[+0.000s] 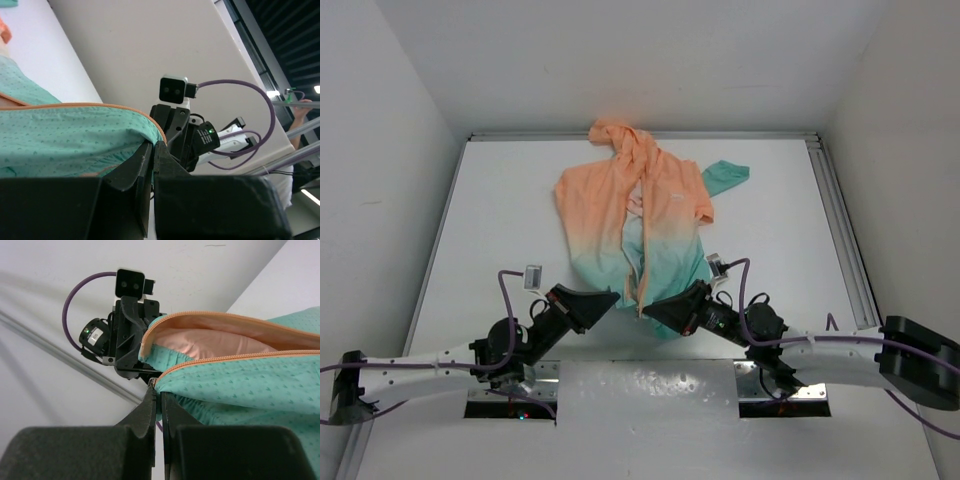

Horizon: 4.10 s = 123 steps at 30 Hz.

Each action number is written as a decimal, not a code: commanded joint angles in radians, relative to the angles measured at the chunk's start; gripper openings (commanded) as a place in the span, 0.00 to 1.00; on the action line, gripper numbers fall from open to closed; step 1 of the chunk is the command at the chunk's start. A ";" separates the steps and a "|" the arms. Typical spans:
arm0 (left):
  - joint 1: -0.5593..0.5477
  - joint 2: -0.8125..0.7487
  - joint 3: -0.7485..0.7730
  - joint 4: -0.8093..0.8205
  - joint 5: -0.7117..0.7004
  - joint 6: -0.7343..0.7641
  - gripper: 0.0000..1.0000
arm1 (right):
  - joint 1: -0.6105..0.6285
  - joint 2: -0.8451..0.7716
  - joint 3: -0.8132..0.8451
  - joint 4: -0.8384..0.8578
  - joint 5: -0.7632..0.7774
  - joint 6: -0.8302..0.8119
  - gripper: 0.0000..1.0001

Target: Zip up the jacket

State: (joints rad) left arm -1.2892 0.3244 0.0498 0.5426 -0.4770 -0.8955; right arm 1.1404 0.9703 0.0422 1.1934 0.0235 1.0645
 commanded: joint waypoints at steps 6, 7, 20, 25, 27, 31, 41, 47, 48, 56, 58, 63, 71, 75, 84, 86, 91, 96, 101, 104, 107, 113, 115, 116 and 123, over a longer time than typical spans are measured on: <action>0.008 0.016 -0.041 0.059 0.058 -0.054 0.00 | -0.001 0.007 -0.012 0.155 -0.020 -0.061 0.00; 0.008 0.019 -0.042 0.063 0.060 -0.056 0.00 | -0.001 0.007 -0.011 0.149 -0.020 -0.069 0.00; 0.008 0.116 -0.028 0.118 0.052 -0.037 0.00 | -0.001 -0.008 -0.021 0.141 -0.020 -0.078 0.00; 0.008 0.107 -0.033 0.118 0.051 -0.034 0.00 | -0.001 -0.016 -0.031 0.138 -0.019 -0.081 0.00; 0.010 0.104 -0.036 0.118 0.052 -0.036 0.00 | -0.001 -0.021 -0.031 0.132 -0.013 -0.084 0.00; 0.008 0.091 -0.044 0.122 0.064 -0.039 0.00 | -0.002 -0.019 -0.031 0.129 -0.004 -0.086 0.00; 0.008 0.088 -0.050 0.137 0.075 -0.052 0.00 | -0.001 -0.002 -0.027 0.149 -0.010 -0.077 0.00; 0.008 0.096 -0.050 0.140 0.080 -0.045 0.00 | -0.001 -0.004 -0.024 0.143 -0.007 -0.077 0.00; 0.008 0.097 -0.050 0.137 0.077 -0.043 0.00 | -0.001 -0.004 -0.022 0.141 -0.005 -0.077 0.00; 0.007 0.114 -0.044 0.140 0.074 -0.023 0.00 | -0.001 -0.013 -0.024 0.117 0.029 -0.084 0.00; 0.007 0.126 -0.044 0.146 0.072 -0.025 0.00 | -0.002 -0.015 -0.021 0.112 0.035 -0.086 0.00; 0.007 0.157 -0.045 0.172 0.074 -0.022 0.00 | -0.001 -0.016 -0.004 0.077 0.050 -0.097 0.00; 0.004 0.156 -0.033 0.140 0.032 -0.002 0.00 | 0.004 -0.044 -0.005 0.000 0.115 -0.103 0.00; -0.010 0.166 -0.011 0.096 -0.008 0.021 0.00 | 0.019 -0.084 0.013 -0.115 0.174 -0.124 0.00; -0.022 0.215 0.019 0.086 -0.089 0.082 0.00 | 0.033 -0.113 -0.005 -0.132 0.179 -0.100 0.00; -0.022 0.220 0.027 0.095 -0.088 0.102 0.00 | 0.033 -0.114 -0.013 -0.133 0.181 -0.092 0.00; -0.022 0.237 0.022 0.132 -0.077 0.106 0.00 | 0.036 -0.102 -0.018 -0.126 0.181 -0.078 0.00; -0.022 0.232 0.012 0.143 -0.072 0.104 0.00 | 0.041 -0.090 -0.013 -0.121 0.174 -0.074 0.00; -0.022 0.234 0.013 0.168 -0.057 0.109 0.00 | 0.048 -0.071 -0.011 -0.120 0.184 -0.071 0.00; -0.022 0.240 0.013 0.175 -0.049 0.107 0.00 | 0.051 -0.073 -0.016 -0.112 0.185 -0.072 0.00; -0.022 0.255 0.007 0.183 -0.043 0.099 0.00 | 0.051 -0.084 -0.010 -0.130 0.190 -0.081 0.00; -0.022 0.262 0.007 0.184 -0.046 0.096 0.00 | 0.051 -0.090 -0.005 -0.133 0.190 -0.089 0.00; -0.022 0.268 0.007 0.188 -0.043 0.099 0.00 | 0.051 -0.090 -0.002 -0.138 0.190 -0.087 0.00; -0.022 0.269 0.007 0.195 -0.040 0.101 0.00 | 0.051 -0.090 -0.002 -0.137 0.190 -0.090 0.00; -0.022 0.275 0.002 0.194 -0.038 0.096 0.00 | 0.051 -0.097 -0.002 -0.135 0.193 -0.093 0.00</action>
State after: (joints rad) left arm -1.3025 0.5957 0.0502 0.6769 -0.5304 -0.8047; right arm 1.1870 0.8909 0.0422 1.0145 0.2024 0.9897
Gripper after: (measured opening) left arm 0.015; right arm 0.010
